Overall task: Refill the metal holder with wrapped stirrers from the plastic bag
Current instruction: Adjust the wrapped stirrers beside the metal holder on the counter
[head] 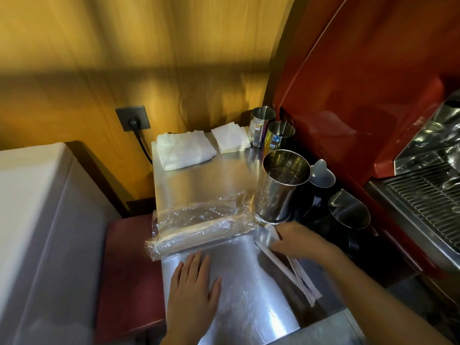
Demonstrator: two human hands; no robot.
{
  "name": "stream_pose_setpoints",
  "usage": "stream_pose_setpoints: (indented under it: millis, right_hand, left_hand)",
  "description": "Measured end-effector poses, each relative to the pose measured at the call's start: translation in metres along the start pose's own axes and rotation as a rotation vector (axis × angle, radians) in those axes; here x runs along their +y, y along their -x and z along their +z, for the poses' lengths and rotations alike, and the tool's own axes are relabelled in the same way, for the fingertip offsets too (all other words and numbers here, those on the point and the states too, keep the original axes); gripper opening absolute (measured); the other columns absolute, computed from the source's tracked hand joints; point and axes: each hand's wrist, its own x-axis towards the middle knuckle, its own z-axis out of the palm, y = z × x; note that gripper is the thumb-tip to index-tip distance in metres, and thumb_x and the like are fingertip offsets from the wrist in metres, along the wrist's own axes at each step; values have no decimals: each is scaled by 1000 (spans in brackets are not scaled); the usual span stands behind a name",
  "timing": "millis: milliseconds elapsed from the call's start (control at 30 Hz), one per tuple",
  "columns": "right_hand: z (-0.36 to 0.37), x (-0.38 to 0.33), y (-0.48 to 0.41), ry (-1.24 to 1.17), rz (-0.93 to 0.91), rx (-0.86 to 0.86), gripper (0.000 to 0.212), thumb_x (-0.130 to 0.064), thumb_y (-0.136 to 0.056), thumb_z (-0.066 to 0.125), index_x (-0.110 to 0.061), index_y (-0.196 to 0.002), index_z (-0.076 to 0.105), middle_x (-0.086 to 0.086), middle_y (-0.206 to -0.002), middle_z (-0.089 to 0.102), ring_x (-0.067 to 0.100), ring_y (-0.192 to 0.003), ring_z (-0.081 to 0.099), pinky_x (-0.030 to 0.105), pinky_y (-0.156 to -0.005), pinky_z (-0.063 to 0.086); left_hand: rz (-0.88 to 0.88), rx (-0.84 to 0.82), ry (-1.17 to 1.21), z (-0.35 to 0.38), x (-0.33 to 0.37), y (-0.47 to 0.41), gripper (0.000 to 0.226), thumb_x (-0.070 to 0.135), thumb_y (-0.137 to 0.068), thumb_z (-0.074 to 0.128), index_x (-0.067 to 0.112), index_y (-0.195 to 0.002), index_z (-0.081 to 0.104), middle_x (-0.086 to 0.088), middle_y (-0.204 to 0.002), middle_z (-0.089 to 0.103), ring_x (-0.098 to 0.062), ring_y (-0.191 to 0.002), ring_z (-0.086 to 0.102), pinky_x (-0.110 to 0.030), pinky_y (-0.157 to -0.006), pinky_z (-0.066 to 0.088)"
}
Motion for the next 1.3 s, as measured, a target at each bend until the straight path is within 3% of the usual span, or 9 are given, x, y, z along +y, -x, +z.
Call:
stream_pose_setpoints:
  millis: [233, 400, 533, 667, 733, 900, 1067, 1200, 1300]
  right_hand:
    - [-85, -33, 40, -300, -245, 359, 12, -17, -82, 55, -11, -72, 57, -2, -49, 54, 1, -35, 47, 18, -39, 37]
    - [-113, -42, 50, -499, -401, 931, 15, -29, -81, 52, -16, -80, 59, -7, -55, 56, 12, -47, 51, 24, -48, 40]
    - [-109, -39, 37, -461, -353, 1187, 15, -20, -89, 51, -6, -87, 54, -15, -62, 49, -5, -53, 52, 7, -49, 36]
    - [-104, -27, 11, -284, -121, 968, 18, -26, -88, 52, -8, -89, 54, 5, -71, 59, 21, -68, 59, 35, -63, 46]
    - [-102, -23, 4, -187, -11, 828, 16, -32, -87, 53, -16, -87, 56, 3, -76, 60, 31, -79, 59, 36, -66, 41]
    - [-86, -19, 8, -273, -111, 919, 11, -26, -87, 54, -17, -93, 57, -13, -65, 52, 29, -74, 59, 44, -70, 48]
    - [-53, -19, 18, -295, -339, 807, 5, -17, -86, 56, -14, -84, 59, -3, -59, 54, 22, -56, 53, 36, -60, 45]
    - [-15, -10, 9, -86, -179, 369, 14, -30, -84, 58, -16, -81, 57, 9, -79, 68, 29, -72, 61, 32, -63, 44]
    - [16, -1, 3, 71, -82, 253, 25, -45, -82, 55, -22, -83, 45, 7, -95, 65, 28, -89, 60, 29, -66, 36]
  left_hand:
    - [5, 22, -20, 3, -1, -1, 63, 51, -92, 21, 11, -120, 60, -9, -126, 62, -26, -120, 55, -34, -107, 23]
    - [30, 65, -47, 3, 2, -2, 53, 42, -84, 40, 8, -117, 61, -11, -123, 64, -27, -118, 57, -37, -105, 26]
    - [37, 69, -54, 3, 3, -2, 51, 42, -84, 40, 9, -119, 60, -10, -124, 63, -26, -119, 56, -36, -105, 27]
    - [40, 73, -56, 3, 3, -1, 49, 41, -84, 42, 12, -120, 58, -8, -126, 62, -25, -121, 54, -37, -106, 27]
    - [40, 88, -54, 3, 3, -1, 49, 41, -84, 42, 11, -119, 59, -9, -125, 63, -25, -119, 55, -37, -105, 28]
    - [44, 93, -71, 5, 3, -1, 50, 42, -86, 40, 11, -120, 58, -10, -128, 61, -26, -120, 55, -37, -106, 27]
    - [42, 91, -83, 7, 2, -1, 50, 41, -86, 41, 10, -121, 57, -11, -129, 60, -26, -122, 53, -38, -106, 27]
    - [38, 99, -86, 6, 3, -1, 50, 41, -86, 40, 10, -121, 58, -11, -128, 60, -26, -122, 53, -38, -106, 28]
    - [32, 96, -95, 5, 4, 0, 50, 42, -87, 39, 10, -121, 58, -11, -129, 60, -26, -123, 52, -38, -108, 29]
